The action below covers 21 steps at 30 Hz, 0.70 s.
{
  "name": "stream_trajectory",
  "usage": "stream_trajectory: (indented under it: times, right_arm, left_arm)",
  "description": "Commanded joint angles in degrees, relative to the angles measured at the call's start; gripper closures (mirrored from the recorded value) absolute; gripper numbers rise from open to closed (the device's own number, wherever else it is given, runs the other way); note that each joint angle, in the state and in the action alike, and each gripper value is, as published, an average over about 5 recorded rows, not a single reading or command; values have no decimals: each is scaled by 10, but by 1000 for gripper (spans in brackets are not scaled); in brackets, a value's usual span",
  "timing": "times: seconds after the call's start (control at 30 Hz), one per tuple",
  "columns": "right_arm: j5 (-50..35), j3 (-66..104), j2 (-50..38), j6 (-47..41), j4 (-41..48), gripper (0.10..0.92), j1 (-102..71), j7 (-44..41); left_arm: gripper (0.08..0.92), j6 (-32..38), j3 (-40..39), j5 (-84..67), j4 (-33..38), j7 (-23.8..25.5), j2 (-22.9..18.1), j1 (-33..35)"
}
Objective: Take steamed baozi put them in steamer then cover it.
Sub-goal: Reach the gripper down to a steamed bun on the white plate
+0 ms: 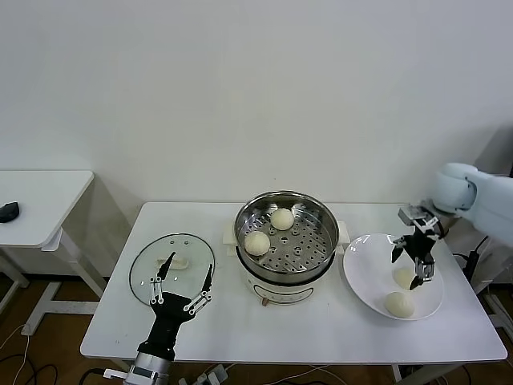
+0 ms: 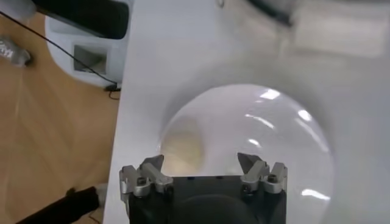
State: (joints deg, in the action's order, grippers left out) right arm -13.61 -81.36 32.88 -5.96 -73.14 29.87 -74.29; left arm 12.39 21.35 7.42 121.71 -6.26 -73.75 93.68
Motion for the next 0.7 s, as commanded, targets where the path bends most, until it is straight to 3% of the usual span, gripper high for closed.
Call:
stream_trajectory:
  times: [0.03, 0.7]
  right_arm:
    - [31, 62, -24, 3, 16, 203, -119, 35]
    - [40, 125, -11, -3, 47, 203, -192, 61]
  left_arm:
    - [177, 1, 0, 1, -1, 0, 0, 1]
    - [177, 6, -1, 8, -8, -1, -2, 4]
